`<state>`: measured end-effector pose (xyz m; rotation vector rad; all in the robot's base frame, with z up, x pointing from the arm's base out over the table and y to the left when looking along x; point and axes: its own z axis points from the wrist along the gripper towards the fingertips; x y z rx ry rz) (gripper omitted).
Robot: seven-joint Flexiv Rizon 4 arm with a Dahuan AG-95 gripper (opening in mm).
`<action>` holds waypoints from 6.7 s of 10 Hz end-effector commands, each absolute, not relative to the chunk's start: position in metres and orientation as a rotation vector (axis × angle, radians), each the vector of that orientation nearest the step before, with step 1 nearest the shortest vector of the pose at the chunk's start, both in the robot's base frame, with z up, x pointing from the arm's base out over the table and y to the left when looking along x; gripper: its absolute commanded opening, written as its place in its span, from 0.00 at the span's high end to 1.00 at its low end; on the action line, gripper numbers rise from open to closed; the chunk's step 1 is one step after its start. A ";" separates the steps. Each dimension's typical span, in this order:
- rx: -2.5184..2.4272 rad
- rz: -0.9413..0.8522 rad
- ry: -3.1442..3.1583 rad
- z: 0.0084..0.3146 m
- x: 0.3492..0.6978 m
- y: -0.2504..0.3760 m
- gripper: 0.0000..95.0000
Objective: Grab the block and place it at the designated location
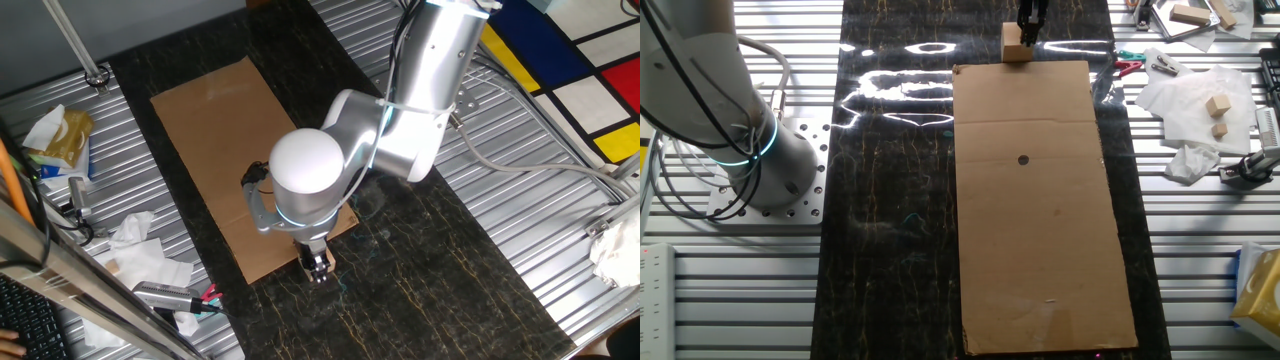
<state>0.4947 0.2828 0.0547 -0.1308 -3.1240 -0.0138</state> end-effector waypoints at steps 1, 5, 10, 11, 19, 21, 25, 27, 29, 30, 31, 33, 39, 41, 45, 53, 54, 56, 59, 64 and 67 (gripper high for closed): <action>-0.119 -0.019 -3.127 0.055 0.495 0.283 1.00; -0.106 -0.045 -3.130 0.064 0.498 0.283 1.00; -0.090 -0.074 -3.115 0.095 0.508 0.282 1.00; -0.084 -0.110 -3.106 0.103 0.510 0.277 1.00; -0.049 -0.123 -3.109 0.133 0.499 0.229 1.00; -0.044 -0.130 -3.111 0.136 0.499 0.219 1.00; -0.038 -0.129 -3.110 0.142 0.504 0.202 1.00; -0.042 -0.128 -3.110 0.142 0.505 0.198 1.00; -0.042 -0.128 -3.115 0.140 0.504 0.194 1.00; -0.042 -0.129 -3.116 0.140 0.504 0.193 1.00; -0.040 -0.125 -3.115 0.140 0.504 0.193 1.00; -0.041 -0.125 -3.115 0.139 0.504 0.193 1.00; -0.035 -0.125 -3.115 0.138 0.504 0.193 1.00; -0.028 -0.124 -3.114 0.137 0.505 0.193 1.00; 0.022 -0.125 -3.119 0.135 0.505 0.193 1.00; -0.038 -0.104 -3.132 0.132 0.499 0.191 1.00; -0.050 -0.104 -3.133 0.132 0.499 0.191 1.00; -0.081 -0.103 -3.124 0.132 0.499 0.191 1.00; -0.110 -0.093 -3.134 0.132 0.499 0.191 1.00; -0.203 -0.061 -3.135 0.132 0.499 0.191 1.00; -0.270 -0.031 -3.141 0.132 0.499 0.191 1.00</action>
